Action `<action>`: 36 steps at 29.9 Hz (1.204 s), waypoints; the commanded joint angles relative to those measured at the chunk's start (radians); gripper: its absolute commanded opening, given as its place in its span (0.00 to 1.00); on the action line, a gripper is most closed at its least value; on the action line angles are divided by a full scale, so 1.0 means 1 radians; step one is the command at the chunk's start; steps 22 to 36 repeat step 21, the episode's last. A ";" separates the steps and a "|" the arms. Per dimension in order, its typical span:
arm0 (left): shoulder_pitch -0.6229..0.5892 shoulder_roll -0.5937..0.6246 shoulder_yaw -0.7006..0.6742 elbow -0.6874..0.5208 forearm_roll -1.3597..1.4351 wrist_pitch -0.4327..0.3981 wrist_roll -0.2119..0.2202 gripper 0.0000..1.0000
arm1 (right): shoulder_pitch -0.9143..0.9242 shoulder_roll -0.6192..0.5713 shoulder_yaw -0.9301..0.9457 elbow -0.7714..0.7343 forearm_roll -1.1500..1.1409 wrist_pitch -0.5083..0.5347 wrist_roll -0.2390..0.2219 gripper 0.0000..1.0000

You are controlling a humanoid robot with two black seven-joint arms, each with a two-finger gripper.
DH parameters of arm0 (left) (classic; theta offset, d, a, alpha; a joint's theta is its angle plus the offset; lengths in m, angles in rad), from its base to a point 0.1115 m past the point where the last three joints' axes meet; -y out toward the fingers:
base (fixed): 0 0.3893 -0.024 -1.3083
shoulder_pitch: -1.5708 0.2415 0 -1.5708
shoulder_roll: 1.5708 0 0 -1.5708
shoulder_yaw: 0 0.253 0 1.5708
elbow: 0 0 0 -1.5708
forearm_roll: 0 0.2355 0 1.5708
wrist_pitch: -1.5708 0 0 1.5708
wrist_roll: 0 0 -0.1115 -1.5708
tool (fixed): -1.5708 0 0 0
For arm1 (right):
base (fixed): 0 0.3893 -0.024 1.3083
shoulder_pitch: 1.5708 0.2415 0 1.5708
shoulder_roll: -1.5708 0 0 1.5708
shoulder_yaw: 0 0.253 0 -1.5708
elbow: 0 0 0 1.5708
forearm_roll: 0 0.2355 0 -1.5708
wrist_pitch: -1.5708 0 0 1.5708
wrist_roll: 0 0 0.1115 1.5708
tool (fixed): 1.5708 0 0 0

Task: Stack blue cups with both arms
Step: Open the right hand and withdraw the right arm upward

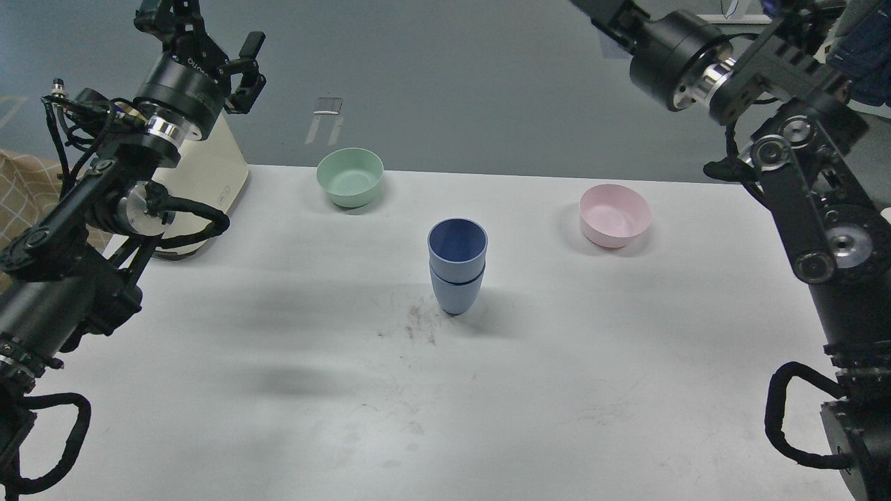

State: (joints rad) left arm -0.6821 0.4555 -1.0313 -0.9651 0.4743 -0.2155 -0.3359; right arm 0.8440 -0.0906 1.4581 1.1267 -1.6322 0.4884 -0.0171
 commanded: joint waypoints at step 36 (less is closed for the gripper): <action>0.030 0.000 -0.062 0.002 -0.063 -0.019 0.005 0.98 | -0.290 -0.159 0.196 -0.093 0.856 -0.007 0.011 1.00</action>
